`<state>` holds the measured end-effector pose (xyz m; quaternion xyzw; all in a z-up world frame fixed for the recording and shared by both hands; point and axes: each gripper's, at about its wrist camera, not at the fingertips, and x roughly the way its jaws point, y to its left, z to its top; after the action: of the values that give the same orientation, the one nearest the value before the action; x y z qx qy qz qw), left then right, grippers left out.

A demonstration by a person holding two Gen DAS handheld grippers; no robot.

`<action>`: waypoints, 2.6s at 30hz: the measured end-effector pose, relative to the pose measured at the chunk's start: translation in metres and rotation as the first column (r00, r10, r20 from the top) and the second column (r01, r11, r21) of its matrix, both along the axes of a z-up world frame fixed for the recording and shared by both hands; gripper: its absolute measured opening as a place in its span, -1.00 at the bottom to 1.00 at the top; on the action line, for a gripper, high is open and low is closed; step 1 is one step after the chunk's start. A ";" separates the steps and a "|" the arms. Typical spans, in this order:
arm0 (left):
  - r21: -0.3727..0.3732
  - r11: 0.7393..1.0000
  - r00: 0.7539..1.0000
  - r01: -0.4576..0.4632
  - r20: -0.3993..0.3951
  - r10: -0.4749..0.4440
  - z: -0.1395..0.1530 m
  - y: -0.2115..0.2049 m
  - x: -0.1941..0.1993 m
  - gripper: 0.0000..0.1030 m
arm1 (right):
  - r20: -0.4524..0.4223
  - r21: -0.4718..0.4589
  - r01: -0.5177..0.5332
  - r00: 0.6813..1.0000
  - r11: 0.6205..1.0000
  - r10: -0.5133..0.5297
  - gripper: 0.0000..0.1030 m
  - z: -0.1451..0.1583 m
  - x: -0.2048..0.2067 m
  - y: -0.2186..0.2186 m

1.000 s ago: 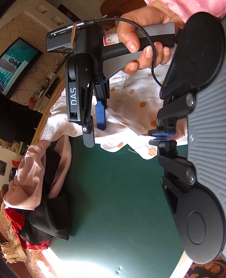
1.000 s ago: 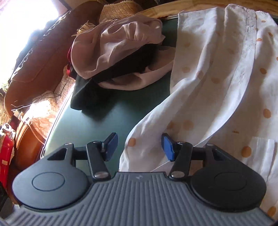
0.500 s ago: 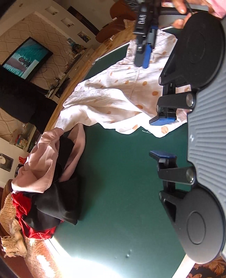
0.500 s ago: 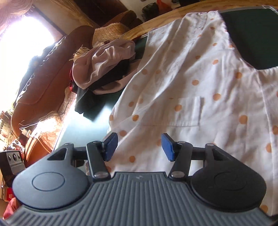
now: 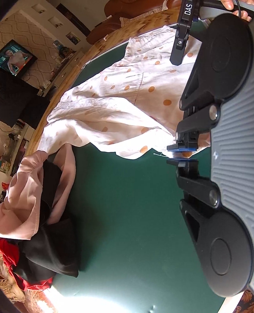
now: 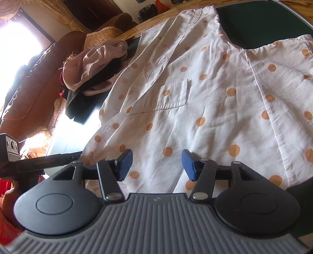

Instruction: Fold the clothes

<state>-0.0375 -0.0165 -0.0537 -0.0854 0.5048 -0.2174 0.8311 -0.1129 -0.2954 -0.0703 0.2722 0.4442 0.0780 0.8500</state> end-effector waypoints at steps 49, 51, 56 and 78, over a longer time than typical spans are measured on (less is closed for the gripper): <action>-0.046 0.988 0.980 -0.150 0.125 0.155 0.027 0.020 -0.049 -0.61 | -0.054 -0.134 -0.039 0.998 0.990 0.032 0.23 0.007 0.015 0.014; -0.057 0.991 0.982 -0.125 0.139 0.132 0.031 0.013 -0.049 -0.59 | -0.054 -0.135 -0.041 0.998 0.990 0.034 0.23 0.007 0.015 0.014; -0.071 0.990 0.986 -0.124 0.101 0.130 0.023 0.004 -0.049 -0.57 | -0.060 -0.143 -0.059 0.997 0.988 0.051 0.23 0.008 0.016 0.015; -0.033 0.986 0.985 -0.166 0.035 0.167 0.011 0.032 -0.061 0.04 | -0.051 -0.122 -0.059 0.997 0.991 0.053 0.23 0.007 0.015 0.011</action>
<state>-0.0982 0.0154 -0.0423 -0.1359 0.4767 -0.1562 0.8543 -0.0981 -0.2841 -0.0635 0.2083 0.4758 0.0679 0.8518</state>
